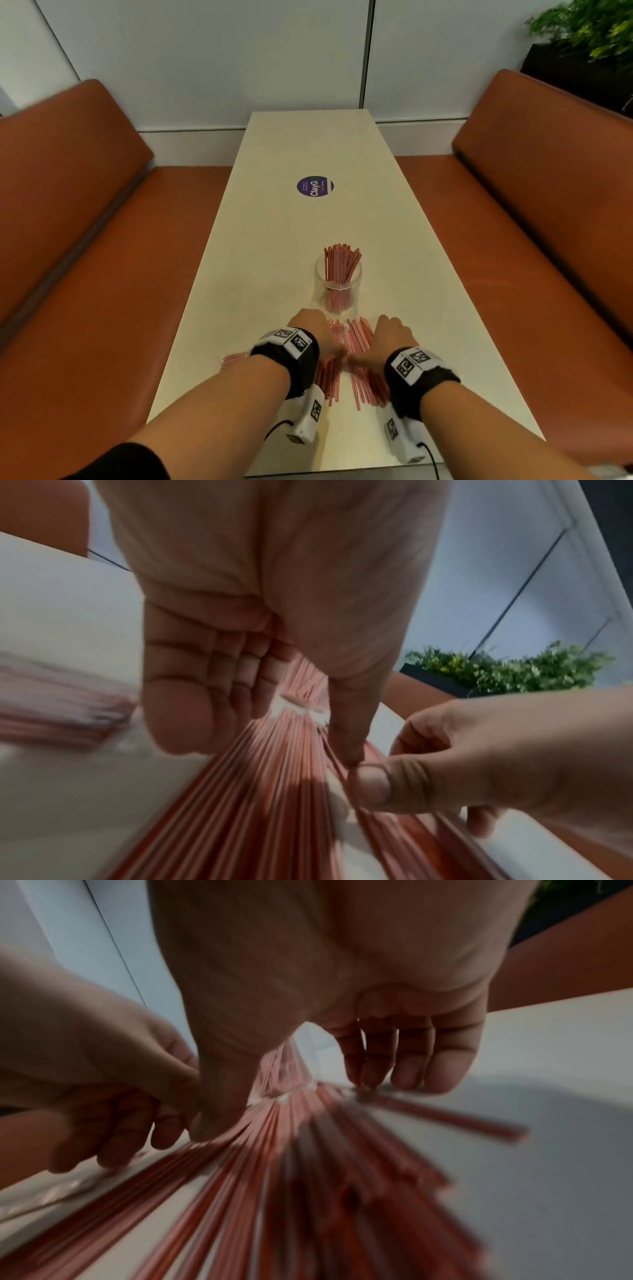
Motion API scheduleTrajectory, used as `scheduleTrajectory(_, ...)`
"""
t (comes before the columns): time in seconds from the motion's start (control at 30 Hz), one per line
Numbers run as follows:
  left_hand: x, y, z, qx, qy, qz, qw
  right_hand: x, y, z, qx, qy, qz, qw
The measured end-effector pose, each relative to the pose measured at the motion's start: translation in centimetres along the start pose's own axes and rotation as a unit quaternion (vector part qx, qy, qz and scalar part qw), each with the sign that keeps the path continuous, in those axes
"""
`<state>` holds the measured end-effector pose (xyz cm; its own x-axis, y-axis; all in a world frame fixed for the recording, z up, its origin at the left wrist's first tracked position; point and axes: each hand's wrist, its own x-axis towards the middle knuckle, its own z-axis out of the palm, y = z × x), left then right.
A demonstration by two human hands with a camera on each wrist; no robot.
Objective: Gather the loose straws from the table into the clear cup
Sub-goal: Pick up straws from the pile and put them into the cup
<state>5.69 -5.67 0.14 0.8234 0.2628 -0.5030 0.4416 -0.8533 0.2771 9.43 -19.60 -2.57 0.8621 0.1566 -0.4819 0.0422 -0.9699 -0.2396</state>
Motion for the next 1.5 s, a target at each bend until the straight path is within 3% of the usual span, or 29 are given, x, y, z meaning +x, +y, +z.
scheduleTrajectory(0.17, -0.2, 0.3, 0.6, 0.066, 0.002, 0.017, 0.998, -0.3, -0.5, 0.6, -0.002, -0.004, 0.003, 1.0)
scheduleTrajectory(0.43, -0.2, 0.1, 1.3, 0.014, 0.022, -0.01, 1.0, -0.4, -0.3, -0.2, -0.018, 0.003, -0.005, 1.0)
scheduleTrajectory(0.63, 0.0, 0.6, 0.9, 0.037, -0.011, 0.0, 0.999, -0.2, -0.4, -0.4, -0.007, -0.012, 0.009, 1.0)
scheduleTrajectory(0.77, 0.2, 0.0, 0.5, -0.013, -0.024, -0.026, 0.999, 0.0, -0.4, -1.0, 0.027, -0.018, 0.004, 0.999)
scheduleTrajectory(0.87, -0.2, -0.6, -0.1, -0.149, -0.014, -0.055, 0.987, 0.1, -0.1, -1.8, 0.065, -0.011, 0.007, 0.998)
scheduleTrajectory(0.93, -0.2, -1.1, -0.4, -0.302, -0.009, -0.079, 0.95, 0.4, 0.2, -2.3, 0.093, -0.004, 0.004, 0.996)
scheduleTrajectory(1.03, 0.2, -2.1, -0.7, -0.514, 0.021, -0.117, 0.849, 1.1, 0.4, -2.7, 0.139, -0.001, 0.012, 0.99)
scheduleTrajectory(1.1, 0.6, -2.6, -0.9, -0.594, 0.036, -0.135, 0.793, 1.5, 0.6, -2.7, 0.184, 0.004, 0.014, 0.983)
scheduleTrajectory(1.23, 1.0, -2.7, -2.4, -0.698, 0.083, -0.074, 0.707, 1.7, 0.8, -2.6, 0.253, 0.031, -0.008, 0.967)
scheduleTrajectory(1.4, 1.5, -2.5, -5.2, -0.766, 0.046, -0.005, 0.641, 2.2, 0.9, -2.5, 0.354, 0.078, -0.022, 0.932)
scheduleTrajectory(1.5, 1.5, -1.2, -7.2, -0.774, 0.053, 0.054, 0.628, 2.6, 0.7, -2.9, 0.385, 0.115, -0.031, 0.915)
